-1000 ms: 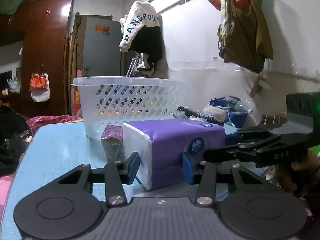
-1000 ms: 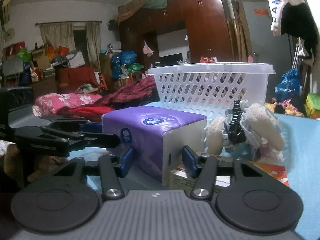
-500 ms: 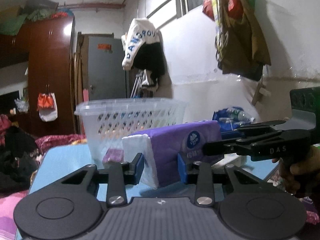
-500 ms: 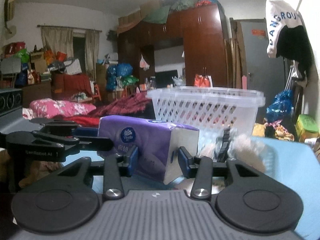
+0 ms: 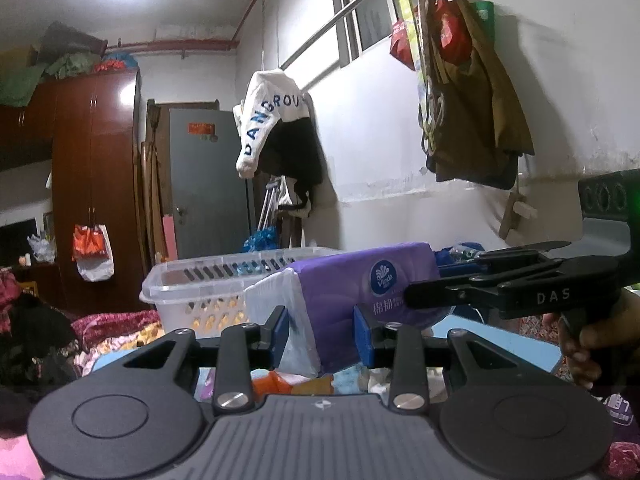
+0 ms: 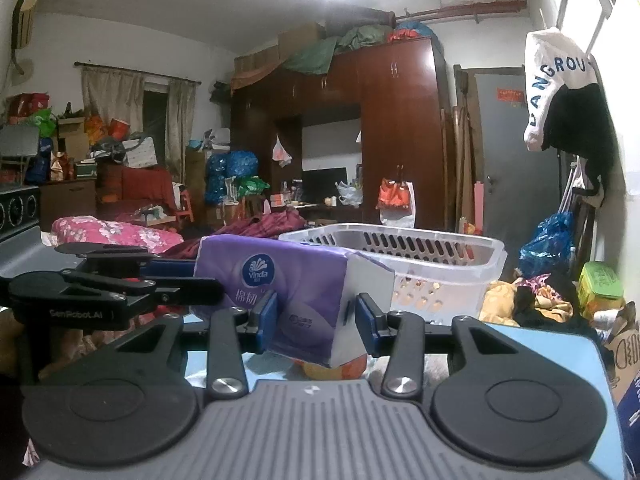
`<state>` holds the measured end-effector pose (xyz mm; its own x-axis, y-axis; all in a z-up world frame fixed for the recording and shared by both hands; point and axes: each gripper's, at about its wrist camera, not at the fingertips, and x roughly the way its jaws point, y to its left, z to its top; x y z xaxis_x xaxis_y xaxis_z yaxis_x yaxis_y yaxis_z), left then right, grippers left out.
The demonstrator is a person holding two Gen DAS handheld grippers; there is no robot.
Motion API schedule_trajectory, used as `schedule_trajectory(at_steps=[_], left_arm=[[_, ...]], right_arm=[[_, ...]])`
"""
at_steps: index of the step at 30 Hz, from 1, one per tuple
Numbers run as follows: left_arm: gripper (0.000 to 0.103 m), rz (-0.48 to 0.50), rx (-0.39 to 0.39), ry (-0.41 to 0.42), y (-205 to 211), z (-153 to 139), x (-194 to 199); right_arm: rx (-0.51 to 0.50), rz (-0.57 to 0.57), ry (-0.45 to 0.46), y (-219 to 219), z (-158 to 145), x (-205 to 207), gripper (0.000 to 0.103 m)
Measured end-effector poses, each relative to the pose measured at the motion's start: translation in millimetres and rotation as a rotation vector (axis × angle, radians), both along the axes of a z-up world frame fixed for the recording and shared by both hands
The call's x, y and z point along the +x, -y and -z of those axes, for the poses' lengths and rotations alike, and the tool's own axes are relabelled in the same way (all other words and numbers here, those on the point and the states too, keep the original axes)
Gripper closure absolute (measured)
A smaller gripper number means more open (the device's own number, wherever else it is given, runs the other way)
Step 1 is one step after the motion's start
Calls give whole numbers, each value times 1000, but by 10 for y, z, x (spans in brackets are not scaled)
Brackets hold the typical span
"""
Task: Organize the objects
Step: 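Lift the tissue pack into the white basket and open both grippers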
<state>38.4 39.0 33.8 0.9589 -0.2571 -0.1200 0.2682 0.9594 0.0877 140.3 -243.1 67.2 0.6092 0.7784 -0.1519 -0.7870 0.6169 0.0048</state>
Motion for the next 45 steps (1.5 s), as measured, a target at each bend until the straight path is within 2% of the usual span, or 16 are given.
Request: schedule_trajectory(at_steps=[4,8,11,14,17,25,33,35,36,37,38,39,40,41,43,45], left_arm=[[64,2,15,44,41,-187,68],[64,-2,44,88,70,-500,231],[64,-8,61,100,58,-762,476],[64,-10,60,73,2,-946,824],[64,-13,31,12,-111,-995,1225],[61,-82,0,-226,-324,-752,2177],[58,-104,-32,-437,-433,-503,2579],[56,-107,-30,-477,-449,-444,2601],[56,-119,-19,-473,-435,-424,2589],[54,-130,-9,-445,-421,-427,2545],[49,-134,-6,-412,-414,-454,2475],[37,-139,-4,-380,-401,-493,2402],[26,-156,1,-342,-394,-546,2289],[24,-168,3,-308,-383,-596,2197],[23,-169,-2,-232,-360,-697,1886],[19,-160,-13,-168,-346,-737,1474]], right_arm=[[8,6,28,-7,-115,24,57],[6,28,73,-50,-378,101,57],[2,38,72,-113,-578,271,57],[-22,57,58,-231,-715,530,57],[-49,67,4,-372,-716,886,57],[-207,66,-240,-759,-177,1624,56],[-329,102,-367,-905,-35,1890,56],[-345,111,-380,-901,-54,1895,52],[-340,107,-378,-892,-51,1853,48],[-333,106,-371,-869,-107,1859,40],[-318,108,-361,-822,-142,1829,33],[-298,119,-347,-786,-200,1820,25],[-276,129,-322,-721,-252,1772,21],[-259,136,-297,-662,-320,1751,19],[-199,153,-242,-445,-409,1520,2],[-129,159,-190,-198,-458,1238,0]])
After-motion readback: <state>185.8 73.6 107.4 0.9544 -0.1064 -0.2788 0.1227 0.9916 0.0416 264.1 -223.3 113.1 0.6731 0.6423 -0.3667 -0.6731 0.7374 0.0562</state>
